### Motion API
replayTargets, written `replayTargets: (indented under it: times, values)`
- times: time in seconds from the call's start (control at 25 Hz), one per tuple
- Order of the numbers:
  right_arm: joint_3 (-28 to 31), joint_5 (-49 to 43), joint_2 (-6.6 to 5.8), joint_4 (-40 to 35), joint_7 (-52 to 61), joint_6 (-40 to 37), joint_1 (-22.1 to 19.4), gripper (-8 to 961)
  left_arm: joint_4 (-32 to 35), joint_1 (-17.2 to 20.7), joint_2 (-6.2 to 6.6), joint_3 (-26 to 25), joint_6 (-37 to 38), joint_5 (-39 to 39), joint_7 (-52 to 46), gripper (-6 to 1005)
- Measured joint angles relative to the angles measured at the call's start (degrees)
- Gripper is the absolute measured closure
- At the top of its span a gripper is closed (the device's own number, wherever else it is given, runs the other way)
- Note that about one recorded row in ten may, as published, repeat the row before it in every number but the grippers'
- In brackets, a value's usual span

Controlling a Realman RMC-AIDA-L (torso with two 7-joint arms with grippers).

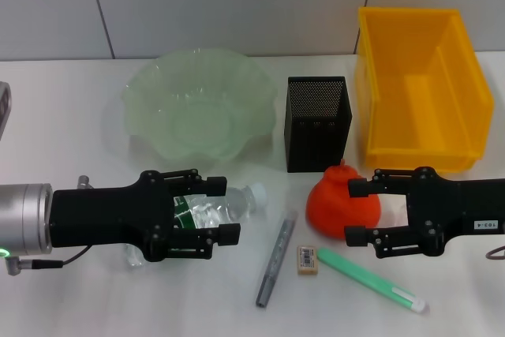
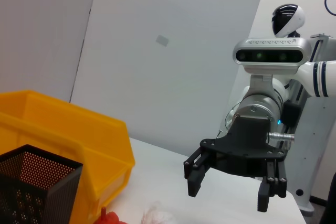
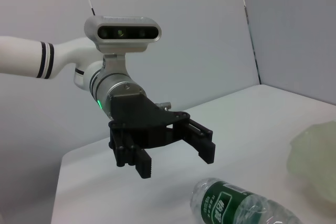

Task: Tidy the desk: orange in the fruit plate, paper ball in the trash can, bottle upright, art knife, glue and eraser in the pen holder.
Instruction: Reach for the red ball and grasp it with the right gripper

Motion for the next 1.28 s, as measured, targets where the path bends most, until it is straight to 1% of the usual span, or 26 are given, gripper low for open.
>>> replayTargets:
  times: [0.28,0.44,0.64,0.92,1.16,1.28]
  values:
    - [0.0,0.12,0.01,0.23,0.0,0.48,0.04,135,-0.02,0.42,0.26,0.02,0.54,0.08,-0.03,201]
    - [0.0,0.19,0.23,0.32,0.0,0.56,0.07,134,-0.02,0.73,0.75,0.01,1.27,0.19,-0.04,201]
    - [0.0,0.19,0.7,0.33,0.01,0.6,-0.12,134,0.0,1.11,0.98,0.01,1.56,0.19,0.42,202]
    - [0.0,0.14,0.82,0.49,0.03,1.0,-0.46,134,0.61,1.09,0.99,-0.07,1.89,0.2,0.2,202]
    - [0.01,-0.05,0.88,0.63,0.27,1.3,-0.82,135,2.03,0.0,0.82,-0.85,2.55,0.18,0.05,202]
    - [1.46,-0.05,0.79,0.16,0.46,1.63,-1.33,135,2.14,-0.81,0.6,-0.87,2.49,0.18,0.11,202]
